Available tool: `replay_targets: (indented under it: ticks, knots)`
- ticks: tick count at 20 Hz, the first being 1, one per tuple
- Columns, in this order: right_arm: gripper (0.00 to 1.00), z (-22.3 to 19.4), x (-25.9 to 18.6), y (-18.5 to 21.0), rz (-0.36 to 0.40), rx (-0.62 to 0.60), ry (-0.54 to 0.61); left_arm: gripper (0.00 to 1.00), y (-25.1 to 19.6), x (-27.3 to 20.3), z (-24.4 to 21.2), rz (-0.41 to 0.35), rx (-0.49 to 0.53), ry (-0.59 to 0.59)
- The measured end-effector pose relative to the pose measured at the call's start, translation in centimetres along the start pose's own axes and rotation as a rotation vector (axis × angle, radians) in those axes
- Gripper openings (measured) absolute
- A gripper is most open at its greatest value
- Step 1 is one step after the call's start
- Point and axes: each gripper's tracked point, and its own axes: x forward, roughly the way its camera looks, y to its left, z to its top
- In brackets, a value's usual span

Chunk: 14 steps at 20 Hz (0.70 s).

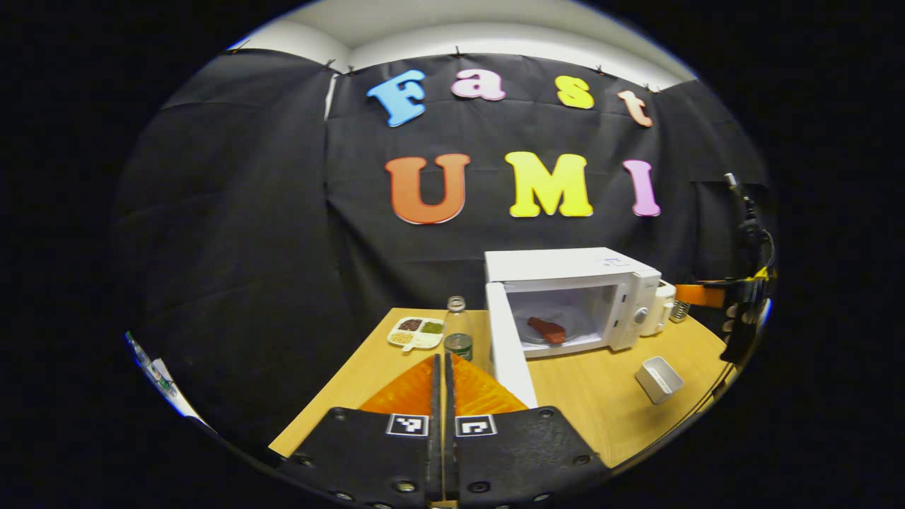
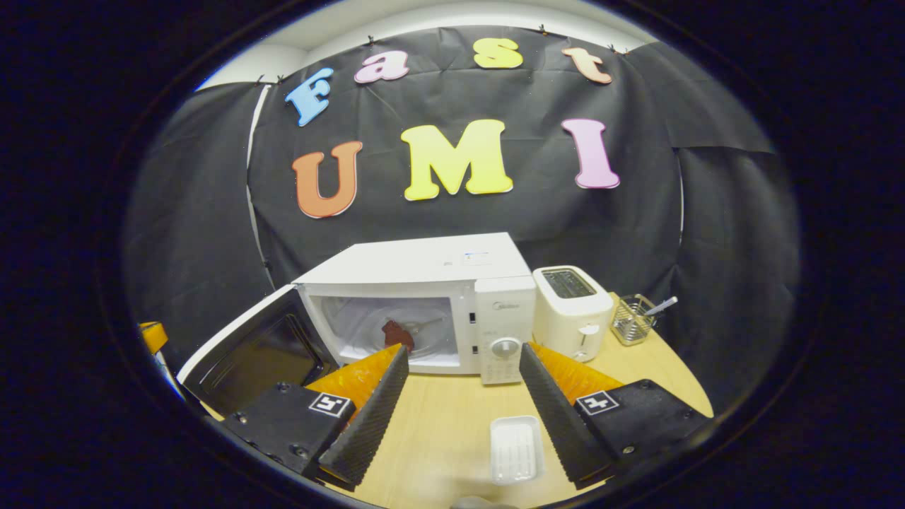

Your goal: Open the microwave oven with the left hand, put the food in, and close the microwave oven.

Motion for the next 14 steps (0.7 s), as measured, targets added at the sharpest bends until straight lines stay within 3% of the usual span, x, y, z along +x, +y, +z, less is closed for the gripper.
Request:
replay_targets:
  ticks: [1, 6, 10, 14]
  knots:
    - [1.0, 0.7, -1.4, -1.3, -0.007, 0.01, -0.003, 0.02, 0.5, 1.7, -0.6, -0.003, -0.021, 0.005]
    - [1.0, 2.8, -7.6, -7.4, 0.007, 0.065, -0.003, 0.0, 1.4, 0.1, -3.5, 0.078, 0.023, 0.03]
    - [1.0, 3.6, -10.0, -12.8, -0.023, 0.031, 0.0, 0.0, 0.6, 0.6, -6.9, 0.097, 0.059, 0.081]
    - [1.0, 3.8, -11.6, -15.7, -0.073, 0.067, 0.001, 0.0, -0.1, 1.0, -8.8, 0.077, 0.027, 0.117]
